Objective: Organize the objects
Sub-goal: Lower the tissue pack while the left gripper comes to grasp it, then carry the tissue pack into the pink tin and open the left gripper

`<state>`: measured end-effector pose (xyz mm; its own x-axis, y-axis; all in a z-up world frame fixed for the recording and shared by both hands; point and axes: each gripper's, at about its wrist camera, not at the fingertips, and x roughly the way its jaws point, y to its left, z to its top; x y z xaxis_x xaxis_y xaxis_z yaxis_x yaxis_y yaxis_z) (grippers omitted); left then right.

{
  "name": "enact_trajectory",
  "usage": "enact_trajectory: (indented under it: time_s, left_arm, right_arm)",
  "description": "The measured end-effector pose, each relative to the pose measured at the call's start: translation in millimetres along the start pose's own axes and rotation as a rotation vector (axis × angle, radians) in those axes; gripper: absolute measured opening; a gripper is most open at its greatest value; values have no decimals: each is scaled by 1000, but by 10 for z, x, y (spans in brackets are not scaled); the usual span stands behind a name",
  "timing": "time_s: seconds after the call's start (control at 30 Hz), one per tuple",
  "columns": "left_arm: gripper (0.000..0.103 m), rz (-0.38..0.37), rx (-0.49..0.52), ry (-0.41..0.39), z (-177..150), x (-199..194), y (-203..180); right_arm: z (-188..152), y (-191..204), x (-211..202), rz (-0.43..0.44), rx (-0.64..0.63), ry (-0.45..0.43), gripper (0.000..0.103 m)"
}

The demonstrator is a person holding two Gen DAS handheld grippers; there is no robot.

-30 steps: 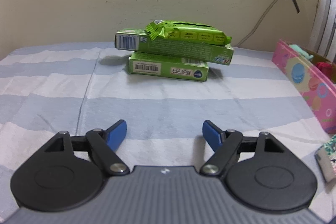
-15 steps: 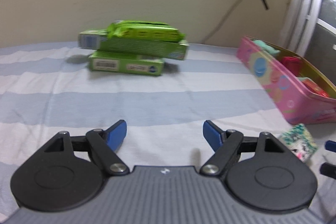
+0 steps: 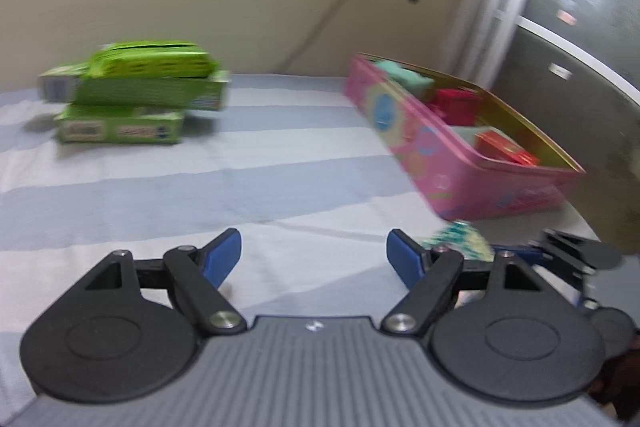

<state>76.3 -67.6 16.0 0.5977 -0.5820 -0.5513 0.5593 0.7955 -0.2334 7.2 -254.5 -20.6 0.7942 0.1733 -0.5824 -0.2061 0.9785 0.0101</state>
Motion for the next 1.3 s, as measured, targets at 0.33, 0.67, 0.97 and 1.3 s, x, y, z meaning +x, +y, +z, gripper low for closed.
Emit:
enact_trajectory:
  time_s: [0.33,0.67,0.97,1.3]
  left_arm:
    - [61,-217,-4,181,-37,383,-449]
    - [56,-263,120,36,633,400,-1085]
    - [60,-228,250,19,1128,1208,-1809]
    - [72,-12,164,-27,1182,1348,-1509]
  right_arm:
    - [-55,-52,-33,30,25,2,63]
    - [201,-394,-559,-87,51,-206,51]
    - [523,-1416,-491,-176,193,-174,54]
    - [502,-1778,-245,-220,242,-184,63]
